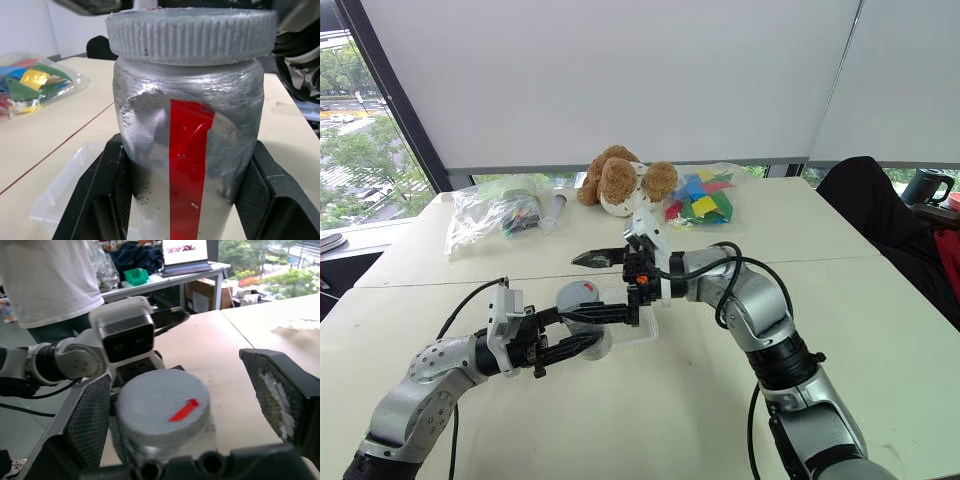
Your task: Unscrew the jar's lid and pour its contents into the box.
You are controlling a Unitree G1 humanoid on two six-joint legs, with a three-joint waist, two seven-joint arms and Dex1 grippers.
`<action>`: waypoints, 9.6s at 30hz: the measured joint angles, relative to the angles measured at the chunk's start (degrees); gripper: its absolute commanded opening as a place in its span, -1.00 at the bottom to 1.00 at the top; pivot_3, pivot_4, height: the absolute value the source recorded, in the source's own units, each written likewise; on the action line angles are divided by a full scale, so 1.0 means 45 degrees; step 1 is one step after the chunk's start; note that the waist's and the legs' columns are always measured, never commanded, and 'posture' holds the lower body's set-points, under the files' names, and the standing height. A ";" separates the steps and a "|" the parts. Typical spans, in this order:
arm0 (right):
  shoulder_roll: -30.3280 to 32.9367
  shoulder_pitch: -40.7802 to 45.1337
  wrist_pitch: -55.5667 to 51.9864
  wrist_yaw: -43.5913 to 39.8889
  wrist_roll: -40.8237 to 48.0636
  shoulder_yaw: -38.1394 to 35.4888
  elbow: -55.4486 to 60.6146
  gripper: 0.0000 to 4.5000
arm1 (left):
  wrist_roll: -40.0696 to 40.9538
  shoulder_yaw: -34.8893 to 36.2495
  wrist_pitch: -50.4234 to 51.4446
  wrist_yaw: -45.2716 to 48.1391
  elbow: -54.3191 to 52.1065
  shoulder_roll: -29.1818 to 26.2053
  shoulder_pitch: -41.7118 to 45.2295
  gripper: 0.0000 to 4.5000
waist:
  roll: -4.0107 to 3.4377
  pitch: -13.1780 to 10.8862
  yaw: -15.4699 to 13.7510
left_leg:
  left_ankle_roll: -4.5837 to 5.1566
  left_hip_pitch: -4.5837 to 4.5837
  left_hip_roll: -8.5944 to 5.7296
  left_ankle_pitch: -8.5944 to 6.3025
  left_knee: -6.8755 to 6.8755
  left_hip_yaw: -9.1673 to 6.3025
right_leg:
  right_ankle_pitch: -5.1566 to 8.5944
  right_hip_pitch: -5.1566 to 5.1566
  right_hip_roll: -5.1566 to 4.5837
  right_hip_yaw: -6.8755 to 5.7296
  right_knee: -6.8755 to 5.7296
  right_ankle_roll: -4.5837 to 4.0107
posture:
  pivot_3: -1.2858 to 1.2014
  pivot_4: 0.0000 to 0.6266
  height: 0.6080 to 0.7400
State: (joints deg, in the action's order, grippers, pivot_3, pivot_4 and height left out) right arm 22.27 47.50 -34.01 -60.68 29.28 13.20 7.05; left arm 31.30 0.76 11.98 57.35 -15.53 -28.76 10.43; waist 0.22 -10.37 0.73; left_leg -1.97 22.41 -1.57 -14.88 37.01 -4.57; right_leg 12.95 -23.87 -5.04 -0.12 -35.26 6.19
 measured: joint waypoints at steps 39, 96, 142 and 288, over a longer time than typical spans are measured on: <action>-0.0500 0.0438 0.0491 -0.0704 -0.0522 0.0498 -0.1283 0.99 | -0.0179 -0.0101 0.0049 -0.0169 -0.0024 0.0121 -0.0251 -0.09 | -0.0001 -0.0001 0.0017 | 0.0000 0.0001 0.0002 0.0000 -0.0006 0.0009 | -0.0001 -0.0018 0.0002 0.0002 -0.0015 0.0001 | 0.03 -0.52 1.00; 0.0250 0.0415 0.0247 -0.0982 -0.0062 0.0238 -0.1715 0.99 | -0.0168 -0.0221 0.0657 -0.0620 -0.0142 -0.0137 -0.0071 -0.09 | -0.0007 -0.0005 0.0020 | 0.0000 0.0008 0.0010 0.0000 -0.0006 0.0023 | -0.0002 -0.0029 0.0010 0.0004 -0.0020 -0.0004 | 0.03 -0.52 1.00; -0.0316 0.0167 -0.1760 -0.0327 0.0544 0.0265 -0.0155 0.99 | -0.0162 -0.0407 0.0475 -0.0040 -0.0306 0.0103 -0.0148 -0.09 | -0.0014 -0.0009 0.0016 | 0.0000 0.0013 0.0017 0.0000 -0.0007 0.0026 | -0.0003 -0.0042 0.0018 0.0007 -0.0030 -0.0010 | 0.03 -0.52 1.00; 0.3278 -0.9243 0.4858 0.1298 0.0664 -0.4810 0.1652 0.95 | -2.5021 -0.7389 -0.8160 -2.0574 0.9504 -0.2497 0.8526 -0.09 | -0.0003 -0.0033 -0.0320 | 0.0013 -0.0037 0.0043 -0.0005 0.0023 0.0175 | -0.0038 -0.0008 0.0073 0.0148 -0.0014 0.0048 | 0.03 -0.52 1.00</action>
State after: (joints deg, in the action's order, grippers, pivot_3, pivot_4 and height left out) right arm 37.02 5.91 -12.15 -54.84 32.27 -8.45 14.48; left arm -81.29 -32.49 -24.74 -35.23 27.23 -39.99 48.79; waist 0.21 -10.52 -0.71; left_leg -1.91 22.24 -1.38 -14.90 37.11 -3.79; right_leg 12.78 -23.91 -4.72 0.54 -35.32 6.41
